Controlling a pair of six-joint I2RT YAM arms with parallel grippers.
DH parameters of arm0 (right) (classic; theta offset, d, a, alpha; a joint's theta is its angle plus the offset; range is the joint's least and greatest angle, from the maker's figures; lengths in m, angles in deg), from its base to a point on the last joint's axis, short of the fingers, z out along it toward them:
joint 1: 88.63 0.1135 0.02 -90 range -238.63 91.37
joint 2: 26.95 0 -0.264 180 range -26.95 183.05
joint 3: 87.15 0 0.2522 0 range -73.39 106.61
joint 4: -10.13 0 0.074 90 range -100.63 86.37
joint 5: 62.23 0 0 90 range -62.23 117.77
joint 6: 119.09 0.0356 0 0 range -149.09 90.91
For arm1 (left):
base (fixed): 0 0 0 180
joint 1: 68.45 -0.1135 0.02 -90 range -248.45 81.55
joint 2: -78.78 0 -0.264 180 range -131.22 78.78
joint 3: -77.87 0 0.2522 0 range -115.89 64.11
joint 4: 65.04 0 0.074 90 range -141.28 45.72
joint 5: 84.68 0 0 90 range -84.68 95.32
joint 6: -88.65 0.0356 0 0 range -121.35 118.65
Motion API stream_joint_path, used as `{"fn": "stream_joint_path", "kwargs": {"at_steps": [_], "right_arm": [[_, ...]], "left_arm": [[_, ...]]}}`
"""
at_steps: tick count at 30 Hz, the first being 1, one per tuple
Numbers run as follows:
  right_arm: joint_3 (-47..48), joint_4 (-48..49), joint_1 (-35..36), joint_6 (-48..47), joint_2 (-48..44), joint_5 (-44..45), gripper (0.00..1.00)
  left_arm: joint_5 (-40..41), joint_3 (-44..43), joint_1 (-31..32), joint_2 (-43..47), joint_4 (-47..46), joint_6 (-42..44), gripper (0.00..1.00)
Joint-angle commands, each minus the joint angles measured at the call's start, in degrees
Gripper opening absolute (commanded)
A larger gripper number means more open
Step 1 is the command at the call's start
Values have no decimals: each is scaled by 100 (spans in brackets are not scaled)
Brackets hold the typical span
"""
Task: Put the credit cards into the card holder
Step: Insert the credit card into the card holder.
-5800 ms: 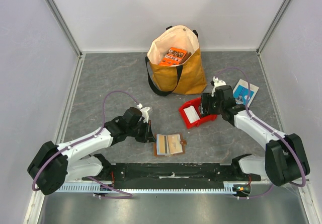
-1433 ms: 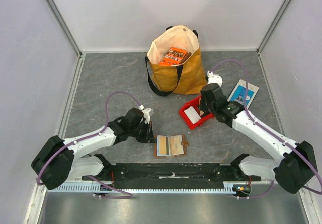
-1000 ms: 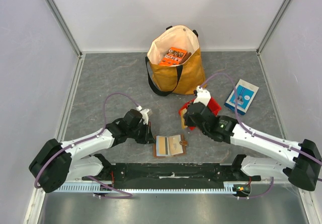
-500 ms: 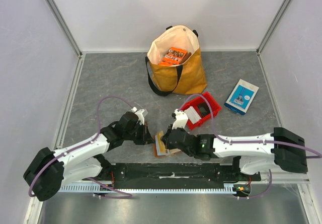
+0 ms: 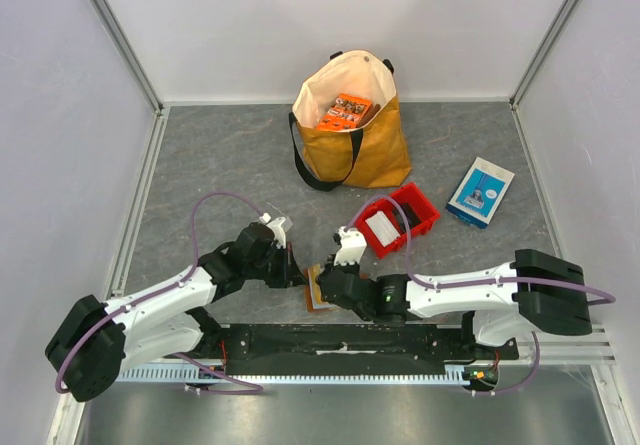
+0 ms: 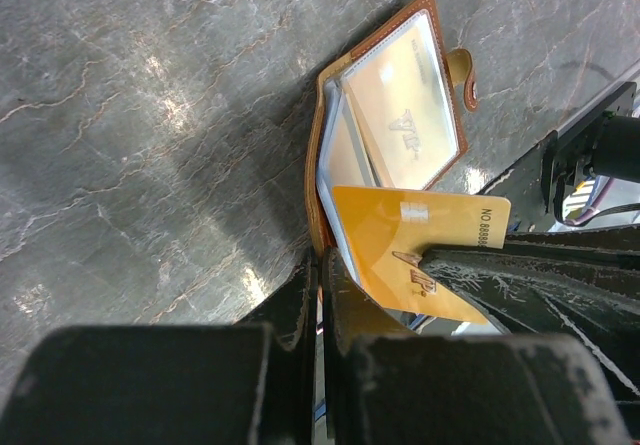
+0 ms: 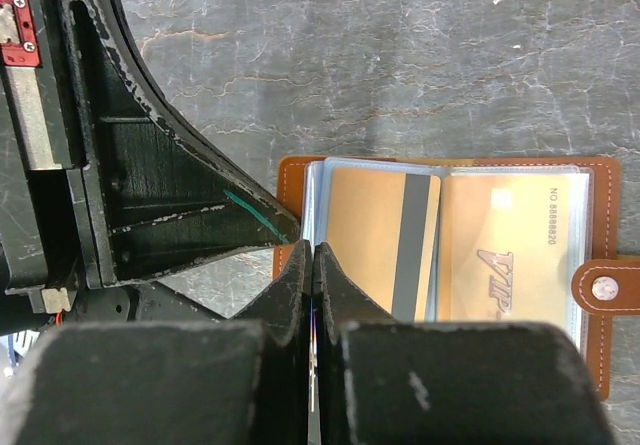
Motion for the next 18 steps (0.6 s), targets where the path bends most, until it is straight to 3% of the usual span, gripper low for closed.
{"fn": "stream_joint_path", "kwargs": {"at_steps": [1, 18], "right_arm": [[319, 98, 98, 140, 136, 490, 0], [680, -1177, 353, 34, 171, 1299, 0]], "left_arm": [[32, -9, 4, 133, -231, -151, 2], [93, -26, 4, 37, -90, 86, 2]]}}
